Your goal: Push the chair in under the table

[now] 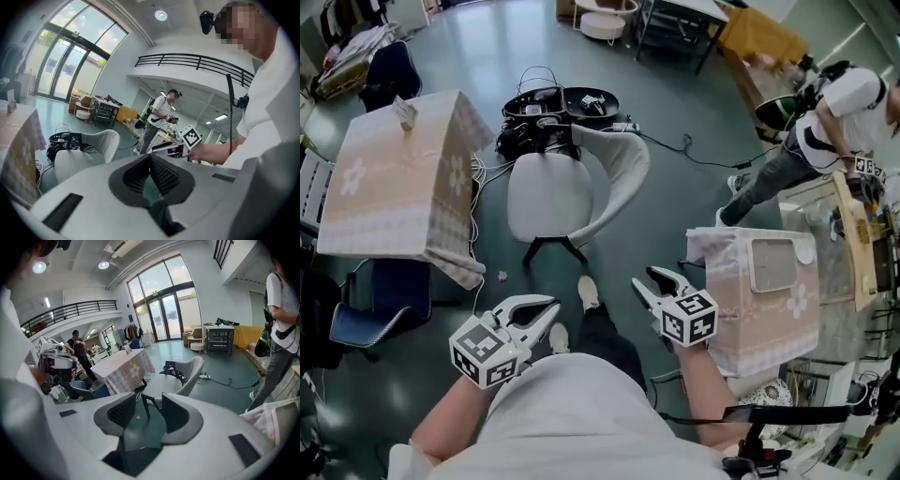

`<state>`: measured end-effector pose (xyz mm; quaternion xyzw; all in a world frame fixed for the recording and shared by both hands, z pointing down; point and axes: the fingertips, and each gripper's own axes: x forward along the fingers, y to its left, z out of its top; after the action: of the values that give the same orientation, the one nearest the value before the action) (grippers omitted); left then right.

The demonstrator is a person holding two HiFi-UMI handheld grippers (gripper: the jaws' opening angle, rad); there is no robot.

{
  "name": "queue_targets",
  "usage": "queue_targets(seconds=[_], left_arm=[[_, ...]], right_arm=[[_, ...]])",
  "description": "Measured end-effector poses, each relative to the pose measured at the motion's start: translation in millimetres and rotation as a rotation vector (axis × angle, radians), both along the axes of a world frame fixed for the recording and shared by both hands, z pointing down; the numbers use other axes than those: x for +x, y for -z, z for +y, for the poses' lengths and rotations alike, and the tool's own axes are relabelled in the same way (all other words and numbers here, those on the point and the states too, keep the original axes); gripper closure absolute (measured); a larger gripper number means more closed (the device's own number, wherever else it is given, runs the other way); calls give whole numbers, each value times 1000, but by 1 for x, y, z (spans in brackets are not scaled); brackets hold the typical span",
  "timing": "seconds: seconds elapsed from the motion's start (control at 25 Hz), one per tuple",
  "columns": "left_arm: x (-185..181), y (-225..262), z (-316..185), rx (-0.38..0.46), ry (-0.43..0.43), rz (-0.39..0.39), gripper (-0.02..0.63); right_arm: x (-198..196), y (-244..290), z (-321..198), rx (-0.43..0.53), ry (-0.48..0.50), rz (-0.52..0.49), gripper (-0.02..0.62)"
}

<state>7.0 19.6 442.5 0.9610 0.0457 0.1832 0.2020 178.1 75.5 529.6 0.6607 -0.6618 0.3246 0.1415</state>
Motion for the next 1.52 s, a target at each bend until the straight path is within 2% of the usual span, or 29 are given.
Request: queue_targets(seconds=[0.16, 0.4, 0.52, 0.64, 0.76, 0.84, 0.88, 0.96, 1.04, 1.28, 1.52], left_arm=[[26, -6, -46, -25, 77, -6, 594], [75, 11, -126, 22, 200, -42, 594], [93, 17, -157, 41, 260, -61, 594], [102, 18, -179, 24, 332, -74, 594], [101, 12, -194, -1, 393, -93, 594], [96, 6, -202, -15, 423, -109, 594], [93, 3, -205, -19, 436, -114, 594], [87, 1, -211, -20, 463, -120, 594], [80, 1, -219, -16, 494, -118, 594], [49, -1, -243, -2, 546, -109, 594], [19, 2, -259, 12, 578, -96, 594]], right_arm=[[76, -40, -66, -44, -27, -29, 402], [198, -97, -167, -116, -112, -130, 336], [247, -136, -202, -194, -148, -152, 321], [283, -176, -227, -262, -186, -235, 316], [291, -207, -247, -313, -215, -370, 318], [287, -221, -256, -353, -242, -421, 324], [286, -226, -257, -377, -265, -422, 376], [288, -231, -255, -419, -320, -388, 440], [287, -231, -254, -436, -362, -377, 471], [266, -230, -272, -412, -454, -449, 492], [225, -230, -319, -390, -472, -485, 491]])
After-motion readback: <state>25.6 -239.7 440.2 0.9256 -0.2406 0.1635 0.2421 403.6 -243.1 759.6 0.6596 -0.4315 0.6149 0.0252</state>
